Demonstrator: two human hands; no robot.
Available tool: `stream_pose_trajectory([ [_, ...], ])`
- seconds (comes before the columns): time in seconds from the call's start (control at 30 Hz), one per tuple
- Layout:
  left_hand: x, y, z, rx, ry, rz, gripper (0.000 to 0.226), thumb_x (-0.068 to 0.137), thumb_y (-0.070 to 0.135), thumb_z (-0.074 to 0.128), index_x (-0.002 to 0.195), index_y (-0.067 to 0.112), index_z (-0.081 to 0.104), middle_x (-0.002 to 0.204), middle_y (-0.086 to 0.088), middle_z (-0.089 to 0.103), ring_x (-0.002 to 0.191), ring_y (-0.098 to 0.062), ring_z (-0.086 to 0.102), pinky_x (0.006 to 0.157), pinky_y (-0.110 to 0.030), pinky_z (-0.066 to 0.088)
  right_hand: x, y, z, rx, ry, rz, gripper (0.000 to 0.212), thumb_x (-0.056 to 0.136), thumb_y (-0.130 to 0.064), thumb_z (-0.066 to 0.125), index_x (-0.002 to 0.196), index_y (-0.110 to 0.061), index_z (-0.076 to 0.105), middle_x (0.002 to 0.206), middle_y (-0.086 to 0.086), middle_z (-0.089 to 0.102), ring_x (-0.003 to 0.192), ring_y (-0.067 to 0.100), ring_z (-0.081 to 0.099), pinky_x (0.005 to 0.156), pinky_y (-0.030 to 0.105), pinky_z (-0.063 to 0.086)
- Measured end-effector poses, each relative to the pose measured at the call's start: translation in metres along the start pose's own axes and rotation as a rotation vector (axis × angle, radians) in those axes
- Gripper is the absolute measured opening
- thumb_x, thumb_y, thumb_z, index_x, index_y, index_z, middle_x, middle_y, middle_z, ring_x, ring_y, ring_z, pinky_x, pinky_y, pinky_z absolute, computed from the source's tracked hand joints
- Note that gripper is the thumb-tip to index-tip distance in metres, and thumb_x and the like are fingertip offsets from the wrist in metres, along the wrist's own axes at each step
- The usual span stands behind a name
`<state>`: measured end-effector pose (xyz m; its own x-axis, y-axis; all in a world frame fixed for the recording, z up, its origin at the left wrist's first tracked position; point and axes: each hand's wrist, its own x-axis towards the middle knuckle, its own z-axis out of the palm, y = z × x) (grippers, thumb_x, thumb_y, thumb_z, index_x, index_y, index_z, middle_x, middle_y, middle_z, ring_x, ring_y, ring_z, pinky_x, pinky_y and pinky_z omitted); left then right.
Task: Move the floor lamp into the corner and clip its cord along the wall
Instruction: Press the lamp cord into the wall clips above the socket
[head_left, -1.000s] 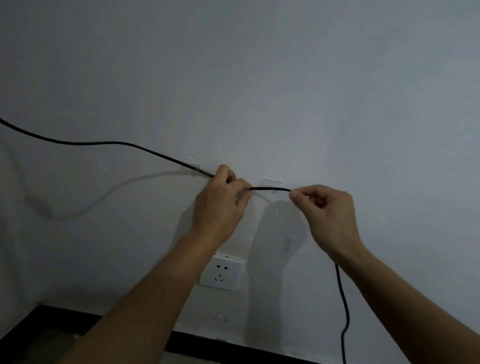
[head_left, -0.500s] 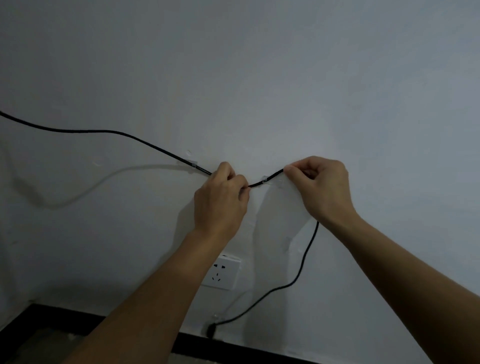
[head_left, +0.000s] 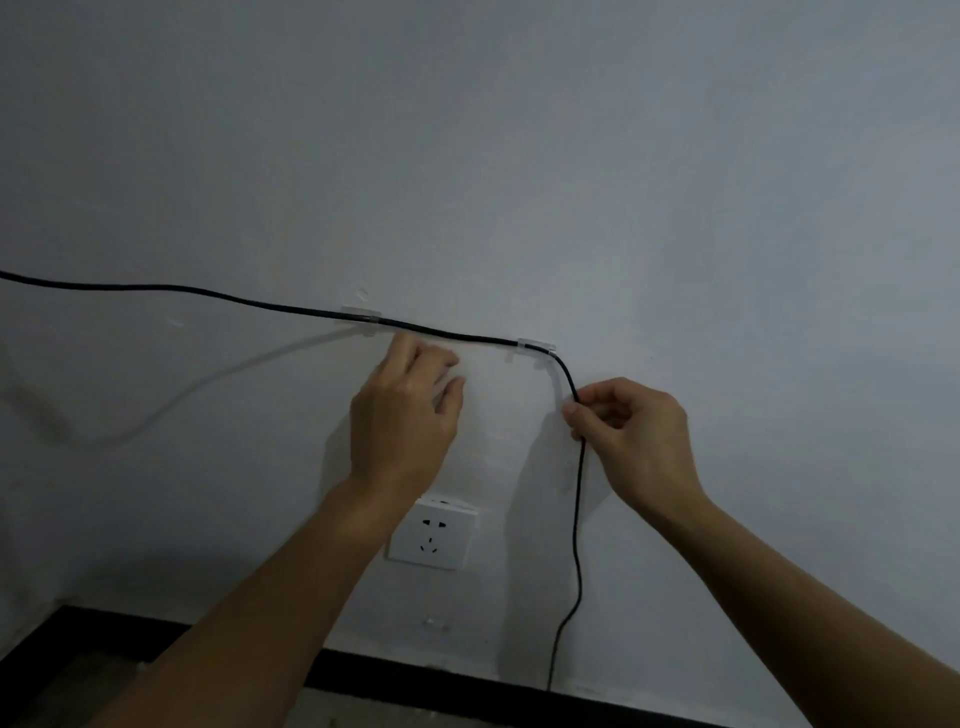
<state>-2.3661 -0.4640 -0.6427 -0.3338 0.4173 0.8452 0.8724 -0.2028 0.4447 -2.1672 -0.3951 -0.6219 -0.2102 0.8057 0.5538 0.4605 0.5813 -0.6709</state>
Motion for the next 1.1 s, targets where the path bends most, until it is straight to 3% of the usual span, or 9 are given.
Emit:
stream_pose_trajectory([
  [0.13, -0.054, -0.008, 0.013, -0.146, -0.267, -0.214, 0.005, 0.080, 0.010, 0.069, 0.083, 0.006, 0.068, 0.078, -0.006, 0.063, 0.064, -0.019, 0.057, 0.064, -0.035, 0.054, -0.001, 0.006, -0.008, -0.206, -0.035, -0.018, 0.008, 0.080, -0.033, 0.074, 0.083, -0.025, 0.075, 0.067, -0.015, 0.068, 0.067, 0.005, 0.066, 0.067, 0.028, 0.054],
  [0.2, -0.084, -0.001, 0.028, -0.336, -0.528, -0.469, 0.017, 0.081, 0.013, 0.071, 0.095, 0.003, 0.070, 0.078, -0.004, 0.062, 0.064, -0.012, 0.054, 0.058, -0.016, 0.050, 0.001, 0.005, -0.014, -0.221, -0.023, -0.043, 0.010, 0.081, -0.033, 0.074, 0.082, -0.023, 0.076, 0.065, -0.017, 0.066, 0.065, 0.001, 0.064, 0.061, 0.020, 0.047],
  [0.27, -0.110, 0.008, 0.044, -0.520, -0.840, -0.671, 0.038, 0.081, 0.019, 0.072, 0.117, 0.010, 0.063, 0.095, -0.003, 0.060, 0.079, -0.012, 0.055, 0.056, -0.006, 0.044, 0.001, 0.004, -0.019, -0.185, -0.042, -0.047, 0.010, 0.082, -0.032, 0.074, 0.081, -0.022, 0.075, 0.066, -0.012, 0.068, 0.064, 0.006, 0.066, 0.061, 0.023, 0.049],
  [0.4, -0.135, 0.023, 0.071, -0.635, -1.155, -0.722, 0.061, 0.082, 0.024, 0.071, 0.137, 0.028, 0.045, 0.131, -0.002, 0.049, 0.116, -0.017, 0.052, 0.091, -0.020, 0.045, 0.002, 0.002, -0.025, -0.005, -0.091, 0.028, 0.008, 0.082, -0.023, 0.076, 0.075, -0.023, 0.073, 0.063, -0.002, 0.071, 0.059, 0.012, 0.070, 0.051, 0.024, 0.054],
  [0.57, -0.147, 0.027, 0.087, -0.659, -1.278, -0.727, 0.019, 0.093, 0.033, 0.053, 0.098, 0.022, 0.068, 0.107, 0.004, 0.061, 0.098, -0.006, 0.054, 0.073, -0.012, 0.042, 0.005, 0.007, -0.031, 0.019, -0.064, 0.025, 0.013, 0.081, -0.020, 0.076, 0.071, -0.027, 0.072, 0.060, -0.001, 0.071, 0.058, 0.011, 0.071, 0.050, 0.022, 0.055],
  [0.8, -0.166, -0.015, 0.059, -0.487, -1.245, -0.799, 0.049, 0.093, 0.056, 0.033, 0.068, 0.017, 0.049, 0.059, -0.002, 0.054, 0.051, -0.010, 0.052, 0.058, -0.026, 0.040, -0.001, 0.021, -0.025, -0.238, -0.008, -0.094, 0.006, 0.082, -0.027, 0.075, 0.081, -0.021, 0.074, 0.062, -0.010, 0.069, 0.062, 0.008, 0.067, 0.067, 0.026, 0.055],
  [0.9, -0.167, -0.027, 0.053, -0.159, -1.261, -0.499, 0.057, 0.093, 0.060, 0.023, 0.088, 0.015, 0.059, 0.099, -0.010, 0.066, 0.091, -0.021, 0.061, 0.086, -0.029, 0.045, -0.007, 0.024, -0.018, -0.215, -0.083, -0.072, 0.006, 0.081, -0.024, 0.077, 0.084, -0.020, 0.074, 0.066, -0.007, 0.070, 0.063, 0.009, 0.068, 0.066, 0.026, 0.057],
  [1.0, -0.167, -0.023, 0.054, -0.069, -1.352, -0.341, 0.057, 0.099, 0.048, 0.018, 0.132, 0.015, 0.051, 0.140, -0.009, 0.051, 0.125, -0.024, 0.048, 0.101, -0.027, 0.032, -0.010, 0.027, -0.012, -0.138, -0.194, -0.032, 0.011, 0.080, -0.020, 0.078, 0.090, -0.018, 0.075, 0.074, -0.004, 0.072, 0.066, 0.012, 0.070, 0.065, 0.028, 0.059],
  [1.1, -0.169, -0.017, 0.061, -0.184, -1.304, -0.295, 0.043, 0.099, 0.044, 0.026, 0.085, 0.021, 0.060, 0.103, -0.011, 0.066, 0.100, -0.026, 0.060, 0.081, -0.032, 0.041, -0.013, 0.028, -0.008, -0.161, -0.259, -0.063, 0.020, 0.079, -0.018, 0.079, 0.098, -0.016, 0.075, 0.076, -0.005, 0.070, 0.068, 0.011, 0.068, 0.070, 0.031, 0.059],
])
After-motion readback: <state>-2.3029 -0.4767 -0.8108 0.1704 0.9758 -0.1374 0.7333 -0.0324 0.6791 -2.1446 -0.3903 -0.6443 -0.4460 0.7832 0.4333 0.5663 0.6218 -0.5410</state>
